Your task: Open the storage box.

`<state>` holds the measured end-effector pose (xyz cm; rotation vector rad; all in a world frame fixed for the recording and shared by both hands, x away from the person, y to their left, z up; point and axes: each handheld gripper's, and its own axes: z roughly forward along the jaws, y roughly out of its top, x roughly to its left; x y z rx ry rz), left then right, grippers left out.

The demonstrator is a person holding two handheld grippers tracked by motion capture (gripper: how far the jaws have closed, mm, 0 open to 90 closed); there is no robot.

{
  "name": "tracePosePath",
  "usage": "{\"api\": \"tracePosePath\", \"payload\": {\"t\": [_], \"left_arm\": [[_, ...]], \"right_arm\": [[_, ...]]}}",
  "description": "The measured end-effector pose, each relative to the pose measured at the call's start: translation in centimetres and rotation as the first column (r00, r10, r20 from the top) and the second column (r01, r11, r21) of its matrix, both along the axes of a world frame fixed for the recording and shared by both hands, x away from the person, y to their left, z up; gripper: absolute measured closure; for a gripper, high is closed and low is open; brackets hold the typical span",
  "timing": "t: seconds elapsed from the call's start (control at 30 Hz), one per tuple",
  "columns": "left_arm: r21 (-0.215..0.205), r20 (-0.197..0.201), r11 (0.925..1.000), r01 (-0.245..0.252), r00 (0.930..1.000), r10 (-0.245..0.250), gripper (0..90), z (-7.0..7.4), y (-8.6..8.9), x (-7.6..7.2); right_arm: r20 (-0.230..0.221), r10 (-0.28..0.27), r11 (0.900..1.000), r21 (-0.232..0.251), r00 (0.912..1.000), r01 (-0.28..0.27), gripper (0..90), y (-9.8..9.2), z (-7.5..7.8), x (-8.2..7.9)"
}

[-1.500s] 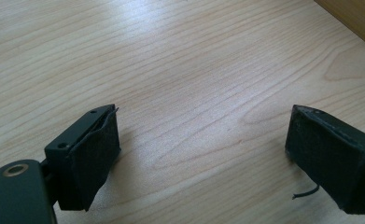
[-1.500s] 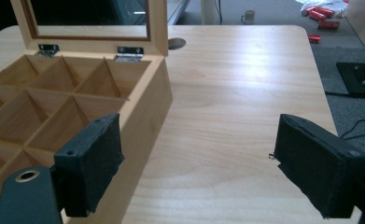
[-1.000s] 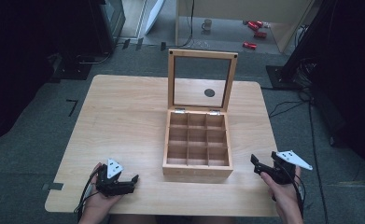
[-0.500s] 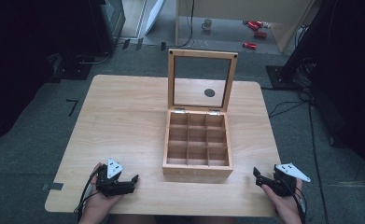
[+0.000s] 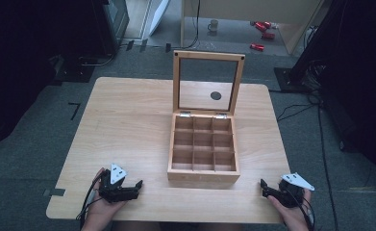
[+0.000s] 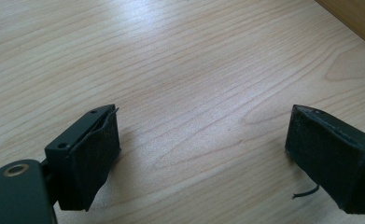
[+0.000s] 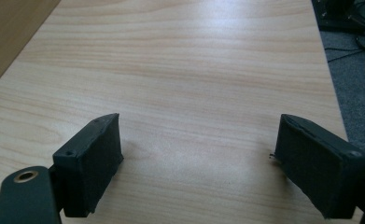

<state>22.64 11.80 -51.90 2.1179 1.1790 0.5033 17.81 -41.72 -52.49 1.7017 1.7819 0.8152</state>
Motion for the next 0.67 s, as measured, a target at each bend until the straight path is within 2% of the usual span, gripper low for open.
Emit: {"api": "tracePosePath", "payload": {"t": [0.53, 0.6, 0.63, 0.67], "left_arm": [[0.000, 0.000, 1.0000, -0.002, 1.0000, 0.002, 10.3, 0.00, 0.00, -0.02], [0.000, 0.000, 1.0000, -0.002, 1.0000, 0.002, 10.3, 0.00, 0.00, -0.02], [-0.001, -0.001, 1.0000, -0.003, 1.0000, 0.003, 10.4, 0.00, 0.00, -0.01], [-0.001, -0.001, 1.0000, -0.003, 1.0000, 0.003, 10.4, 0.00, 0.00, -0.01]], "right_arm": [[-0.010, 0.007, 1.000, 0.004, 0.9999, -0.007, 14.0, 0.02, -0.06, 0.00], [-0.009, 0.008, 1.000, 0.007, 0.9999, -0.008, 13.9, 0.00, -0.06, 0.00], [-0.004, 0.012, 0.999, 0.031, 0.9999, -0.012, 13.9, -0.21, -0.03, -0.04], [-0.004, 0.012, 0.999, 0.031, 0.9999, -0.012, 13.9, -0.21, -0.03, -0.04]]}}
